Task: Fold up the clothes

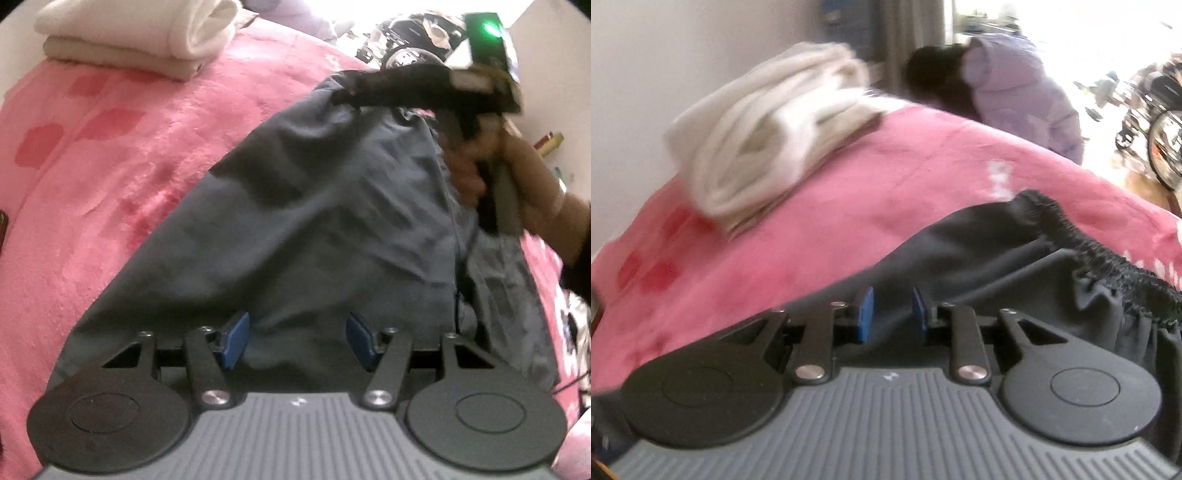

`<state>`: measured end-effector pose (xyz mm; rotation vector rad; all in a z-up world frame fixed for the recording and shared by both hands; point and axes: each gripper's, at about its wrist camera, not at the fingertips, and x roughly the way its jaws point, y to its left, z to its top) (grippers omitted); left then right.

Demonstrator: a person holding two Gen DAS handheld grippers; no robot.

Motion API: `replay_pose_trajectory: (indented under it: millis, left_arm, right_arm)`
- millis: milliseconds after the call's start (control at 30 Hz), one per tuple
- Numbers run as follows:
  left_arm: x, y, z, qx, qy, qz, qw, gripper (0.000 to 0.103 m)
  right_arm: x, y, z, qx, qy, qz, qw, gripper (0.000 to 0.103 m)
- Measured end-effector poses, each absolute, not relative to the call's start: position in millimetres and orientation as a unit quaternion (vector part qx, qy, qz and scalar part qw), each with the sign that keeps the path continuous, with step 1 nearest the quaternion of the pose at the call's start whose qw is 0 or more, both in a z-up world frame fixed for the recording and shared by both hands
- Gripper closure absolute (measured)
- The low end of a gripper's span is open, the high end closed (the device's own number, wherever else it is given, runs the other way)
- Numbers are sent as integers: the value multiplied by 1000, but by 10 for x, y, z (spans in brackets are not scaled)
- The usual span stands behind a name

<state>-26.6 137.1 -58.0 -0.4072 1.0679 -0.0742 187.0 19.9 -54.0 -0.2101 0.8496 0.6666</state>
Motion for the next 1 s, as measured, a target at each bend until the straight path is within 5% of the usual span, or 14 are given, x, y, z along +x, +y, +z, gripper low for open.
replay_pose_trajectory:
  millis: [433,800,1000]
  left_arm:
    - [-339,1304,-652,-173,516,-31,839,43]
    - [-392,1253,-358,-166,489,-32,856,43]
    - [-467,1353,58,-71,471,-7,879,43]
  right_arm:
    - [2570,291,-657,-41,413,271,869,81]
    - [2218,-1140,664,63,350,272,894,80]
    - [1375,-1974,1490,7,303,262,916,79]
